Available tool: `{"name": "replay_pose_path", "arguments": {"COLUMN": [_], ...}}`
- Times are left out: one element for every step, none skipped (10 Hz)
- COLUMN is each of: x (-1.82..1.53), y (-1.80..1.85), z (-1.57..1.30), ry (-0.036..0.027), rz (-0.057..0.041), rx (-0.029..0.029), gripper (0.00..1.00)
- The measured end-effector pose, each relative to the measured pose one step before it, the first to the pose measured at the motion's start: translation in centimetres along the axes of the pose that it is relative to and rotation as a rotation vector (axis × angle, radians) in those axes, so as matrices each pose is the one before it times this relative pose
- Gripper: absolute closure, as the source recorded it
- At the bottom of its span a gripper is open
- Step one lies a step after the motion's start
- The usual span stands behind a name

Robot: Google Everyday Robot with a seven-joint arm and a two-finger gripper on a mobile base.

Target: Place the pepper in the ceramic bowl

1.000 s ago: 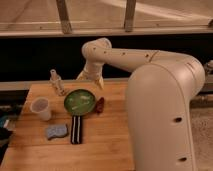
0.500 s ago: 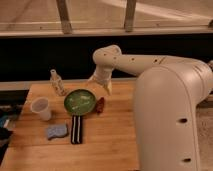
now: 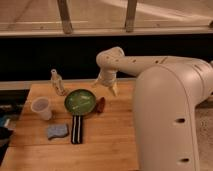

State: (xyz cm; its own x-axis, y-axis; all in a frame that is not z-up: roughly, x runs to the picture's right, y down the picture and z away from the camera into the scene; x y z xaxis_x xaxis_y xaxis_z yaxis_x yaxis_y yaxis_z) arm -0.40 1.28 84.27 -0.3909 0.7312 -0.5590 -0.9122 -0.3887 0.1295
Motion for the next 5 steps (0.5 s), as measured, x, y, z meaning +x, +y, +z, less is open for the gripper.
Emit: {"name": "replay_pose_path", "arguments": {"x": [-0.097,0.016,-0.1,-0.234,-0.245], "y": [-0.196,0.278,0.547,0.451,0.359], "z": [-0.029,0.054,0.527,0.74,1.068], "ry": [-0.00138,0.00028,0.00333,0.00144,0.00375], "rz": [0.00169,-0.01007,-0.01915,-0.00965,-0.00501], "rx": [0.00165,0.00595,0.01631,0.01446,0.01445], "gripper": [0.2,0.2,0.2,0.2,0.2]}}
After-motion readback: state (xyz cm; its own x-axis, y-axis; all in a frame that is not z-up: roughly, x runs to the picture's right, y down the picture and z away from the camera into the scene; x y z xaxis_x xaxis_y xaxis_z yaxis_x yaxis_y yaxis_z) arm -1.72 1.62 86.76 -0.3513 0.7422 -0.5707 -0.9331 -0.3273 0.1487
